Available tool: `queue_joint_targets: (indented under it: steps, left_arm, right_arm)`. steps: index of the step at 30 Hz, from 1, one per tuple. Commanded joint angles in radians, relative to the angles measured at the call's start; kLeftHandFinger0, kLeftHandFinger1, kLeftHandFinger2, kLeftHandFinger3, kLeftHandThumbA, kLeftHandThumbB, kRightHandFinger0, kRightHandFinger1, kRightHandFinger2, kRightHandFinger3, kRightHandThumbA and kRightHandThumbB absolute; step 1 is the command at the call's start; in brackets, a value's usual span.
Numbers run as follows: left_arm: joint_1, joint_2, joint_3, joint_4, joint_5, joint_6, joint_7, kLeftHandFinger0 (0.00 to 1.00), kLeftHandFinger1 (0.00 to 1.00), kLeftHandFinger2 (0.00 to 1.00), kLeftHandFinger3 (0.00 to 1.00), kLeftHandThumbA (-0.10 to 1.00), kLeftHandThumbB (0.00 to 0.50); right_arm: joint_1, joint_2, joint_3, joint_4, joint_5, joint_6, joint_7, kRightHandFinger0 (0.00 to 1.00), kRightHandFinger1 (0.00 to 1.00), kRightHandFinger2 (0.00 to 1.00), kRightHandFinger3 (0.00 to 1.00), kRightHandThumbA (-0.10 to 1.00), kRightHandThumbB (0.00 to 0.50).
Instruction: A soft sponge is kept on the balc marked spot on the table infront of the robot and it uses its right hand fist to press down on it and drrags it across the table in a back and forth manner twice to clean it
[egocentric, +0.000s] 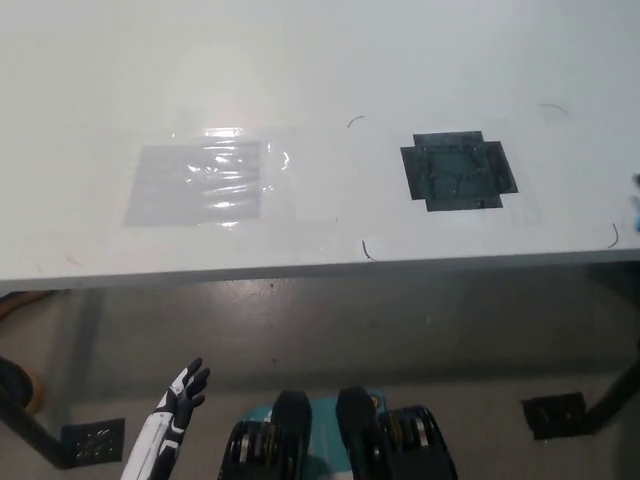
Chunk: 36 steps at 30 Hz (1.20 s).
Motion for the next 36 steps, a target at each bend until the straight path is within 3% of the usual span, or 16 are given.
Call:
queue_joint_targets:
  steps: [1,3,11,12,15,18,19,20,24,25,26,27,28,32,35,36]
  left_arm:
    - [-0.006,0.014,-0.003,-0.022,0.008,-0.013,-0.006,1.0,1.0,1.0,1.0,1.0,0.165]
    - [-0.004,0.013,-0.003,-0.021,0.01,-0.014,-0.003,1.0,1.0,1.0,1.0,1.0,0.169]
    - [0.004,0.009,-0.007,-0.018,0.019,-0.023,0.002,1.0,1.0,1.0,1.0,1.0,0.176]
    - [0.006,0.009,-0.008,-0.02,0.018,-0.021,0.0,1.0,1.0,1.0,1.0,1.0,0.178]
    - [0.007,0.011,-0.007,-0.019,0.013,-0.026,-0.002,1.0,1.0,1.0,1.0,1.0,0.192]
    - [0.011,0.011,-0.007,-0.031,0.015,-0.023,-0.001,1.0,1.0,1.0,1.0,1.0,0.171]
    - [0.012,0.014,-0.006,-0.031,0.014,-0.023,-0.002,1.0,1.0,1.0,1.0,1.0,0.174]
    - [0.011,0.015,-0.005,-0.028,0.013,-0.029,-0.002,1.0,1.0,1.0,1.0,1.0,0.173]
    - [0.008,0.016,-0.006,-0.026,0.009,-0.023,-0.006,1.0,1.0,1.0,1.0,1.0,0.195]
    - [0.007,0.017,-0.006,-0.025,0.008,-0.023,-0.007,1.0,1.0,1.0,1.0,1.0,0.19]
    - [0.006,0.018,-0.006,-0.024,0.01,-0.026,-0.007,1.0,1.0,1.0,1.0,1.0,0.19]
    - [0.004,0.02,-0.006,-0.021,0.009,-0.029,-0.007,1.0,1.0,1.0,1.0,1.0,0.186]
    - [0.003,0.02,-0.006,-0.018,0.007,-0.031,-0.008,1.0,1.0,1.0,1.0,1.0,0.184]
    - [0.0,0.025,-0.006,-0.019,0.015,-0.028,-0.007,1.0,1.0,1.0,1.0,1.0,0.184]
    - [-0.002,0.024,-0.006,-0.018,0.015,-0.024,-0.006,1.0,1.0,1.0,1.0,1.0,0.184]
    - [-0.013,0.024,-0.007,-0.011,0.013,-0.022,-0.009,1.0,1.0,1.0,1.0,1.0,0.183]
  right_arm:
    - [-0.035,0.152,0.05,0.042,-0.028,0.078,0.009,0.0,0.0,0.32,0.34,1.0,0.113]
    - [-0.053,0.183,0.066,0.041,-0.033,0.077,0.004,0.0,0.0,0.29,0.26,1.0,0.111]
    - [-0.092,0.291,0.13,0.044,-0.055,0.063,0.006,0.0,0.0,0.31,0.24,1.0,0.071]
    - [-0.094,0.299,0.128,0.044,-0.045,0.068,0.013,0.0,0.06,0.36,0.26,1.0,0.078]
    - [-0.092,0.307,0.145,0.041,-0.06,0.057,0.007,0.0,0.12,0.41,0.31,1.0,0.097]
    - [-0.088,0.296,0.156,0.047,-0.065,0.062,0.0,0.0,0.15,0.43,0.31,1.0,0.09]
    - [-0.085,0.288,0.158,0.049,-0.065,0.064,0.004,0.0,0.08,0.4,0.29,1.0,0.048]
    - [-0.082,0.279,0.152,0.051,-0.058,0.071,0.001,0.0,0.01,0.35,0.27,1.0,0.041]
    - [-0.067,0.256,0.153,0.051,-0.063,0.053,-0.037,0.0,0.01,0.34,0.26,1.0,0.077]
    - [-0.055,0.242,0.166,0.043,-0.085,0.026,-0.077,0.15,0.14,0.41,0.4,1.0,0.141]
    - [-0.053,0.236,0.161,0.038,-0.079,0.018,-0.068,0.31,0.32,0.56,0.58,1.0,0.19]
    - [-0.055,0.23,0.138,0.027,-0.048,0.008,-0.02,0.68,0.75,0.98,1.0,1.0,0.255]
    - [-0.059,0.222,0.104,0.002,-0.001,-0.006,0.068,1.0,1.0,1.0,1.0,1.0,0.301]
    - [-0.053,0.191,0.113,-0.267,0.019,-0.038,0.195,1.0,1.0,1.0,1.0,1.0,0.31]
    - [0.003,0.184,0.133,-0.708,0.056,0.113,0.203,1.0,1.0,1.0,1.0,1.0,0.27]
    - [0.007,0.172,0.139,-0.898,0.081,0.161,0.197,1.0,1.0,1.0,1.0,1.0,0.307]
